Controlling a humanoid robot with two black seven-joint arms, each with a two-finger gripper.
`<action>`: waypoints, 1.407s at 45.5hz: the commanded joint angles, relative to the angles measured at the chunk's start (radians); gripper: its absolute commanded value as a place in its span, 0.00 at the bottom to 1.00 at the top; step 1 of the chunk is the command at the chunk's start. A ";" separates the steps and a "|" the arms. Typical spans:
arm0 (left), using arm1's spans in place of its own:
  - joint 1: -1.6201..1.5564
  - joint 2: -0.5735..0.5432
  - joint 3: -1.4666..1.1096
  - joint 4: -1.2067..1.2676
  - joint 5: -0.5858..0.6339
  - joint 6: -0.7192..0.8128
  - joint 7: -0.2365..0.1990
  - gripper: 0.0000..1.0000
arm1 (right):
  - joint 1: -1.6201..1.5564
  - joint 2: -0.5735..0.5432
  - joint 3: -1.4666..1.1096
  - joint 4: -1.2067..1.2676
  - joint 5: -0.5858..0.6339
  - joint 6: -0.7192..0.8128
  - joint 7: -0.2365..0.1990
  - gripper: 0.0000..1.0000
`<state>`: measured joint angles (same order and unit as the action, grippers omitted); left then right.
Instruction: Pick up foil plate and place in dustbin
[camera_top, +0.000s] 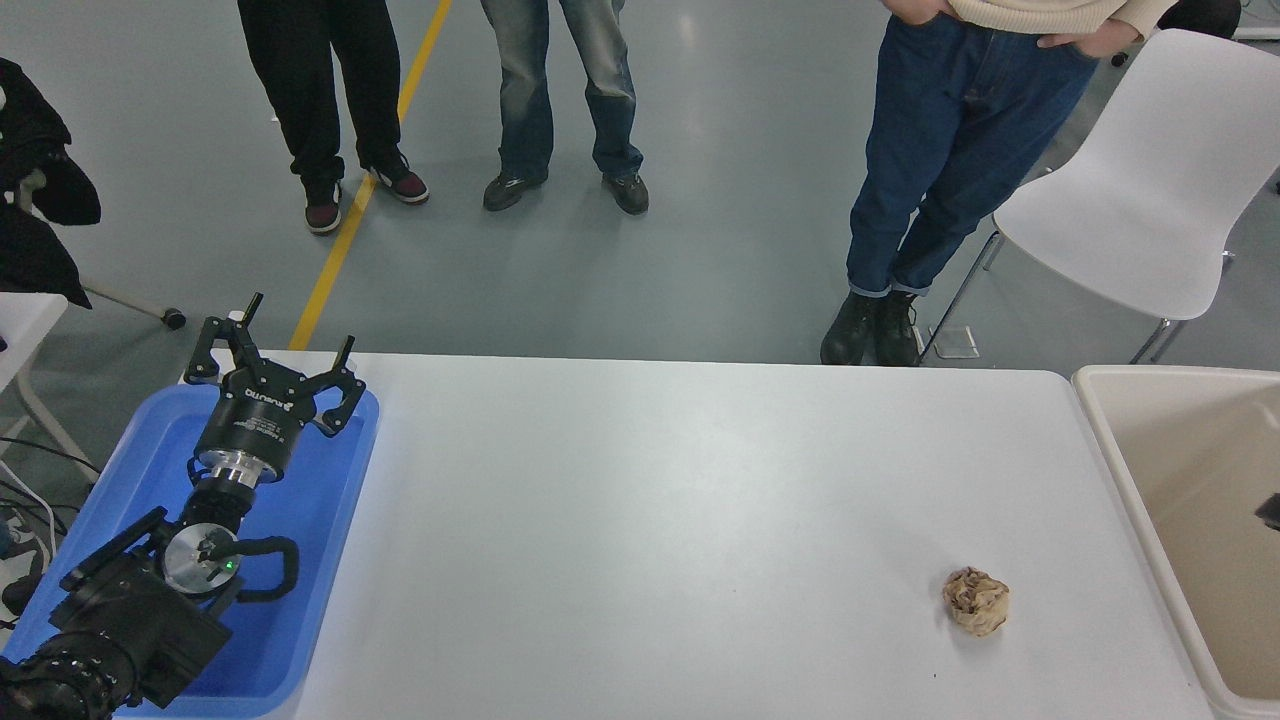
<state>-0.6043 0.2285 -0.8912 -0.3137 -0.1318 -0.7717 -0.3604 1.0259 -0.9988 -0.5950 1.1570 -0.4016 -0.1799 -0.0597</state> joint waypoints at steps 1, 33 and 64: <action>0.000 0.000 0.000 0.001 0.000 0.000 0.000 1.00 | 0.146 0.012 -0.144 0.132 -0.014 0.043 0.000 1.00; 0.000 0.000 0.000 0.001 0.000 0.000 0.000 1.00 | 0.953 0.404 -0.565 0.133 0.096 0.965 0.008 1.00; 0.005 0.002 0.000 0.001 -0.002 0.000 -0.003 1.00 | 1.292 0.695 -0.574 0.148 0.148 0.965 0.008 1.00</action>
<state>-0.6005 0.2304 -0.8913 -0.3130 -0.1332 -0.7718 -0.3630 2.2465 -0.4039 -1.1691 1.2977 -0.2592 0.7757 -0.0525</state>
